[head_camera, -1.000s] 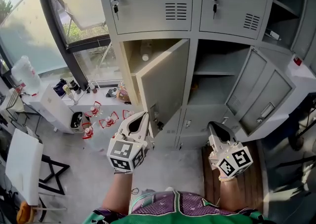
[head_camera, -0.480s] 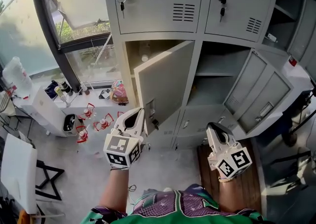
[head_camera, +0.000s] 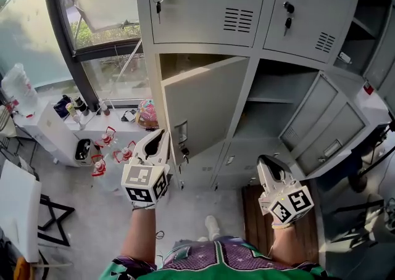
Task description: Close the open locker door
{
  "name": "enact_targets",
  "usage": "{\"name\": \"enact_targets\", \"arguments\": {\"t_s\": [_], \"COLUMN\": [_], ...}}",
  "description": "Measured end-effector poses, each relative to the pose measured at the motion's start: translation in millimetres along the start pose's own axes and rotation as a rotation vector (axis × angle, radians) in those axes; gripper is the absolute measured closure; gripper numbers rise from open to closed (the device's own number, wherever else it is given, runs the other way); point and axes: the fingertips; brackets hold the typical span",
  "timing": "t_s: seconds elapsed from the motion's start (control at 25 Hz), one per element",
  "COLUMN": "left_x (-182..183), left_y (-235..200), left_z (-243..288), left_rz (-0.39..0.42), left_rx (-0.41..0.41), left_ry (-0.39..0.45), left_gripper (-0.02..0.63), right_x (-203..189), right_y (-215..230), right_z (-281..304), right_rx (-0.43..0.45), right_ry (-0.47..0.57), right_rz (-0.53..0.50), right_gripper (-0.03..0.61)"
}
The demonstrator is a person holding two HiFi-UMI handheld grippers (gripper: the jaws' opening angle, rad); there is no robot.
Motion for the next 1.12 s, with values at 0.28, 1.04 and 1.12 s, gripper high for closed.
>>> {"name": "enact_targets", "arguments": {"t_s": [0.28,1.04,1.12], "left_x": [-2.4,-17.3,-17.5], "left_y": [22.8,8.6,6.2], "left_z": [-3.1,28.4,30.4], "left_rz": [0.013,0.045,0.045], "left_rx": [-0.055,0.053,0.056], "left_ry": [-0.021,-0.077,-0.080], "left_gripper": [0.483,0.456,0.456], "right_x": [11.4,-3.0,-2.4], "right_y": [17.3,35.6,35.4], "right_z": [25.8,53.3,55.4], "right_rx": [0.040,0.130,0.136], "right_ry": [0.043,0.028,0.032], "right_rz": [0.011,0.043,0.044], "right_gripper": [0.571,0.571,0.572]}}
Point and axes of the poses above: the fingertips, and each gripper's own axes: z forward along the fingers, y to its right, x out of its top, and after that the axes turned 8 degrees about x, right-handed
